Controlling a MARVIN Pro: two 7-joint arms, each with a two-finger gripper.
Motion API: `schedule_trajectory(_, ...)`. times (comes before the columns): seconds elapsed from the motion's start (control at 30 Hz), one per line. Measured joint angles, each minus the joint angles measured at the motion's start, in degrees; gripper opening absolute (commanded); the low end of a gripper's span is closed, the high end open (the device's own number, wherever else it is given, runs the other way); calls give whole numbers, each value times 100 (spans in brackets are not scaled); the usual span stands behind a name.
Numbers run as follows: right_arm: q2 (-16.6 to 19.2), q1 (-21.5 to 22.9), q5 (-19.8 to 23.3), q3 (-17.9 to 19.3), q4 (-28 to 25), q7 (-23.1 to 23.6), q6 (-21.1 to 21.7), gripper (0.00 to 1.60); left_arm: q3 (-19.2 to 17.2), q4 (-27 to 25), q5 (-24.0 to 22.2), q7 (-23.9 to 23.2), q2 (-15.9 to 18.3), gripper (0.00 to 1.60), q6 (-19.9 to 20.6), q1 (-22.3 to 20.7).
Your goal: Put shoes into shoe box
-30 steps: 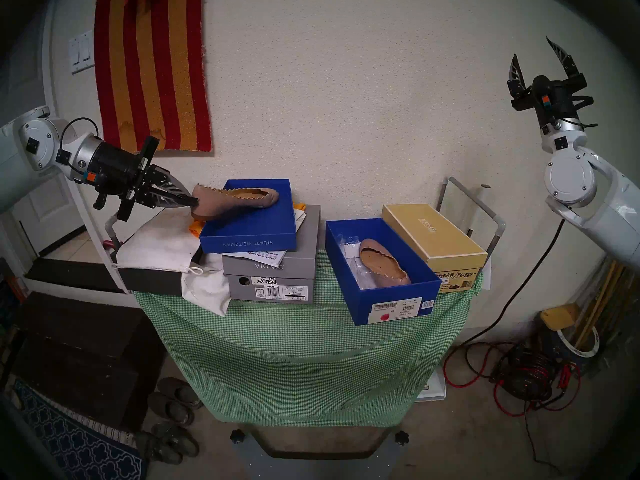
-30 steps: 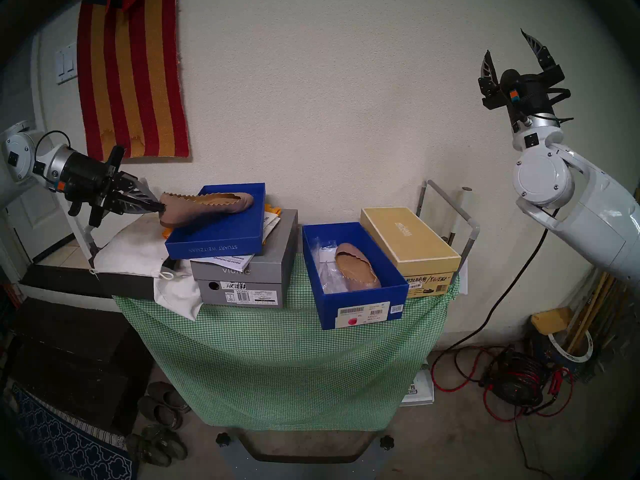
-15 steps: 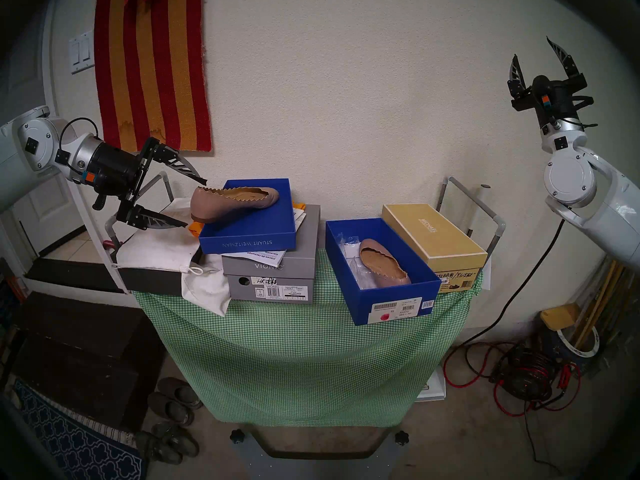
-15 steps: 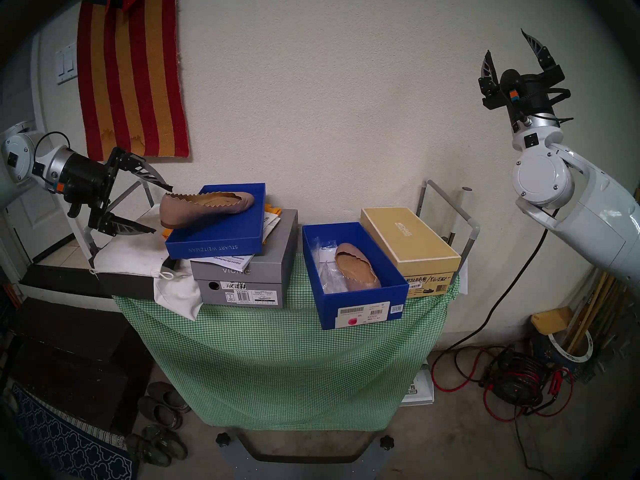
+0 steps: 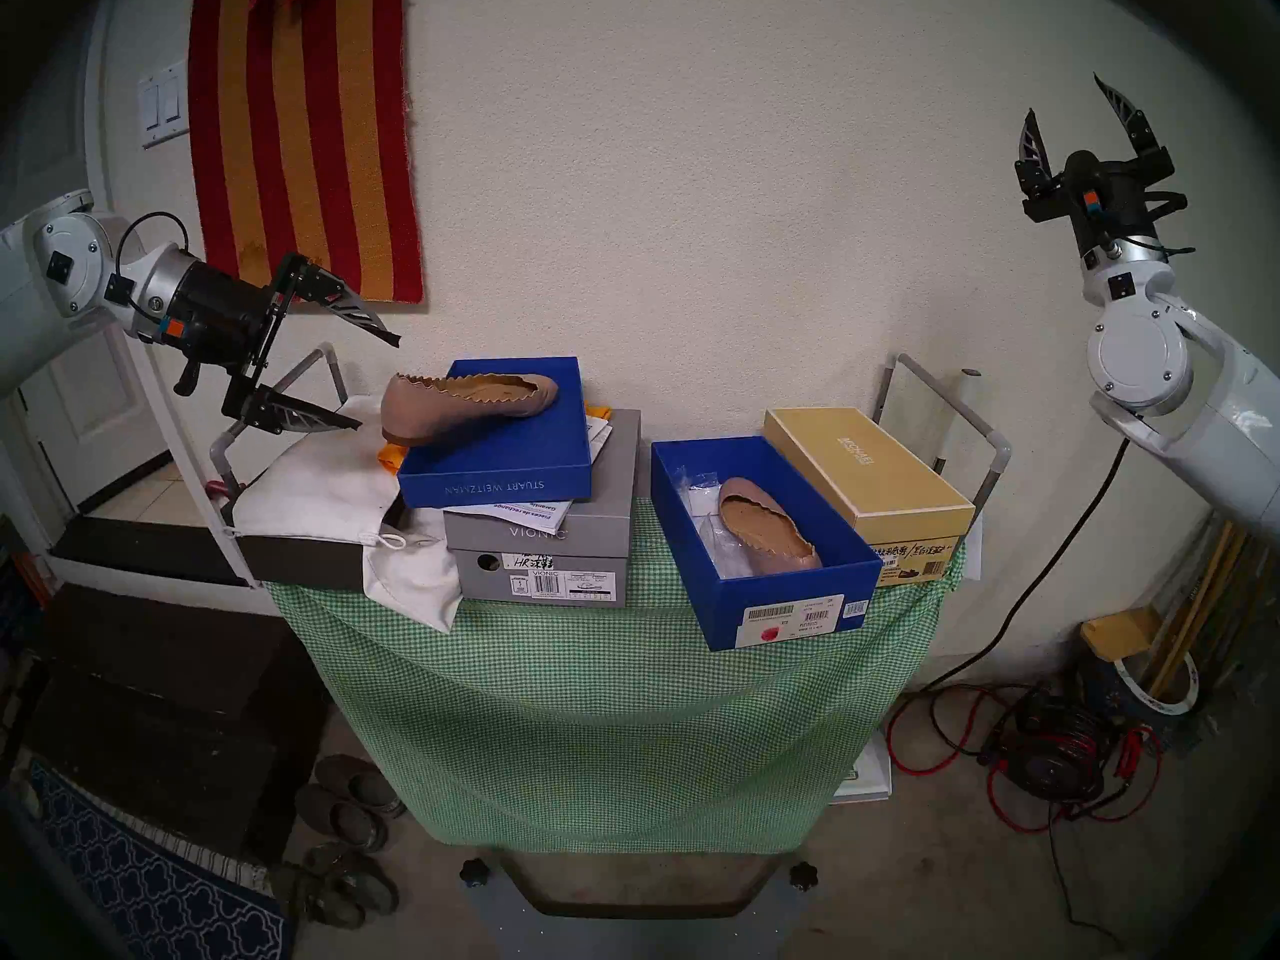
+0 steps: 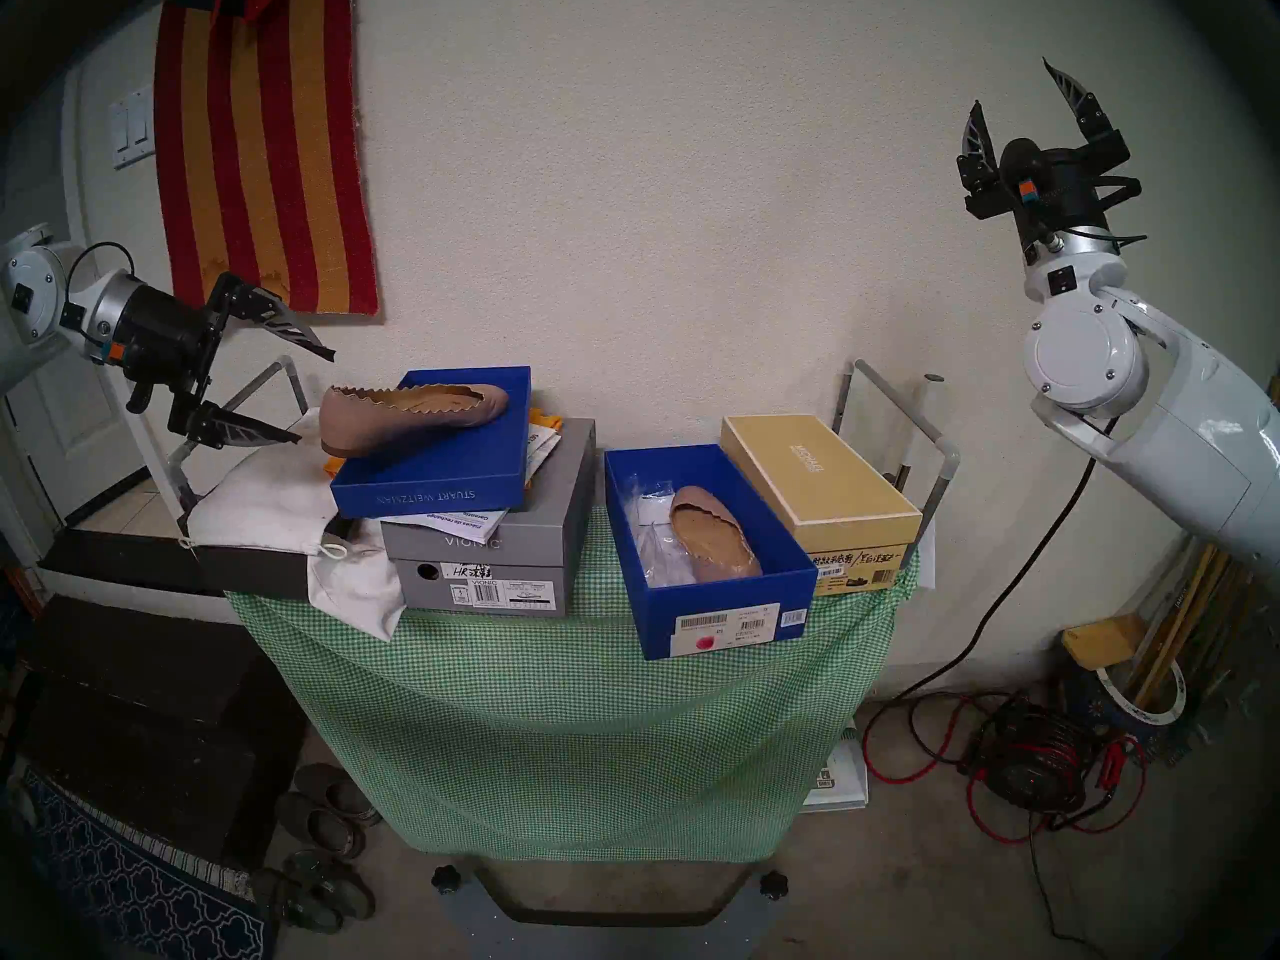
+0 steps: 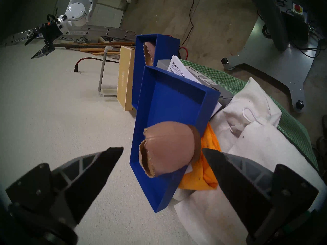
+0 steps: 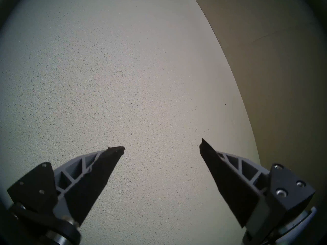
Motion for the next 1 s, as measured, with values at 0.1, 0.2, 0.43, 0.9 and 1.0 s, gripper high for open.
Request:
schedule_trajectory(0.1,0,-1,1,0,-2,-3,5,160,72,74,16,0,-104,160,0,-7)
schedule_trajectory(0.2,-1,-1,3,1,-3,-5,8,160,146,105,31,0,-225,160,0,-7)
schedule_trajectory(0.43,-2,-2,6,2,-5,-13,10,160,320,133,49,0,-554,160,0,25)
schedule_trajectory(0.9,-4,-4,11,4,-5,-23,6,160,647,159,62,0,-1224,0,0,153)
schedule_trajectory(1.0,-4,-4,12,4,-4,-25,4,160,722,193,64,1,-1354,0,0,168)
